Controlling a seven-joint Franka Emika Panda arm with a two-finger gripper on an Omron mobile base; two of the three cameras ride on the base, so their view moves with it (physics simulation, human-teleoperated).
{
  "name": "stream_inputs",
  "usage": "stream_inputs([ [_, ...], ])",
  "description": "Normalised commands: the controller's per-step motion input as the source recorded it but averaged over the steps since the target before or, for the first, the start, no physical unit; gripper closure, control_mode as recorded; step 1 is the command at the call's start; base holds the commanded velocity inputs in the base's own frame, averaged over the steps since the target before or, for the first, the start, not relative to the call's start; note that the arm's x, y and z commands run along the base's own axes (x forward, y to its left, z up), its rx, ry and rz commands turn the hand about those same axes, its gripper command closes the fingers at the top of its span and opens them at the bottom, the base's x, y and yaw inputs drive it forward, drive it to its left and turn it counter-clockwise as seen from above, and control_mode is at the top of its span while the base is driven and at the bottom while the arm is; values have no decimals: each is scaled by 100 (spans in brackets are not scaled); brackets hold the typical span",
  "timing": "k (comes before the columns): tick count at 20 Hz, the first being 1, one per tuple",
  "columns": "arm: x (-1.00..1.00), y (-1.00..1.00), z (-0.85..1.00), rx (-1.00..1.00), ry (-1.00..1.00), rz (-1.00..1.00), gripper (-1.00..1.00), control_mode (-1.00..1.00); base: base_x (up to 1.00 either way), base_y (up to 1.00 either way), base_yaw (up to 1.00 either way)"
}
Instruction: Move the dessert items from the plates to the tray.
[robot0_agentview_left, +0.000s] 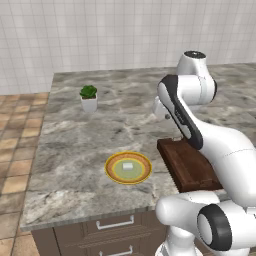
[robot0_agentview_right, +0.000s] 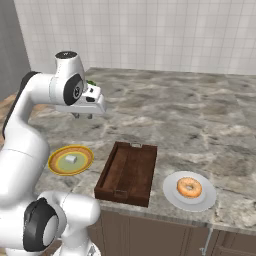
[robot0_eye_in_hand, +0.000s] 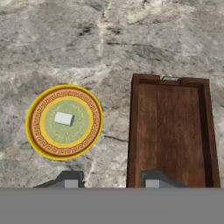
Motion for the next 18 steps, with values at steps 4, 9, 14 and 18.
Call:
stream_inputs([
  [4,6,6,-4,0,0,0,-100,-100,0,0,0],
  [9,0,61,-30,-3,6,-1,-100,-100,0,0,0],
  [14,1,71,-22,-8,19,0,-100,-100,0,0,0],
  [18,4,49,-42,-4,24,0,-100,-100,0,0,0],
])
